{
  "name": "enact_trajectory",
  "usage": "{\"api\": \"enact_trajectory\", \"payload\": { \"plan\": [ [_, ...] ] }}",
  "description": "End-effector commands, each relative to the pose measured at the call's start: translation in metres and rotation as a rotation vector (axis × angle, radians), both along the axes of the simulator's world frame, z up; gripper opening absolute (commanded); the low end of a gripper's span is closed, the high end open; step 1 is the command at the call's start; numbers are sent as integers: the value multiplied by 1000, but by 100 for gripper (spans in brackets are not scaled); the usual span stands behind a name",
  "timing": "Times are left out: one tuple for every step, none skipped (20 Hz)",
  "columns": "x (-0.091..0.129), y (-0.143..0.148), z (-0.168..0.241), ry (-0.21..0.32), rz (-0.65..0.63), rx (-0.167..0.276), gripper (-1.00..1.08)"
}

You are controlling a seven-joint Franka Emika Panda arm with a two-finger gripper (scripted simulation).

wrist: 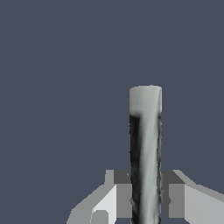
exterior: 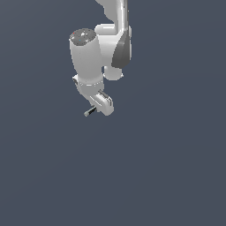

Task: Pick up the object and move it to a goal position.

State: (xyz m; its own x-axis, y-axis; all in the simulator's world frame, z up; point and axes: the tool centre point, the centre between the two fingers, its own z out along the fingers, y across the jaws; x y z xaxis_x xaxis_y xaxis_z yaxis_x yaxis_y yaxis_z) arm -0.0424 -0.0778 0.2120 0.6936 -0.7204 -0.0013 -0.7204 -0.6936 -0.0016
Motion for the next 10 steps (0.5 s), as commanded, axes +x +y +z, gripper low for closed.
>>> {"api": "enact_trajectory", "payload": {
  "plan": [
    [-1, -21, 25, 1, 1, 0, -100],
    [-1, -30, 34, 1, 1, 0, -100],
    [-1, -38, 44, 1, 1, 0, -100],
    [-1, -45, 53, 1, 0, 0, -100],
    [-1, -53, 61, 1, 0, 0, -100],
    [-1, -60, 69, 0, 1, -1, -100],
    [-1, -66, 77, 0, 1, -1, -100],
    [0, -73, 84, 0, 1, -1, -100],
    [0, -78, 90, 0, 1, -1, -100],
    [0, -83, 96, 0, 1, -1, -100]
  ]
}}
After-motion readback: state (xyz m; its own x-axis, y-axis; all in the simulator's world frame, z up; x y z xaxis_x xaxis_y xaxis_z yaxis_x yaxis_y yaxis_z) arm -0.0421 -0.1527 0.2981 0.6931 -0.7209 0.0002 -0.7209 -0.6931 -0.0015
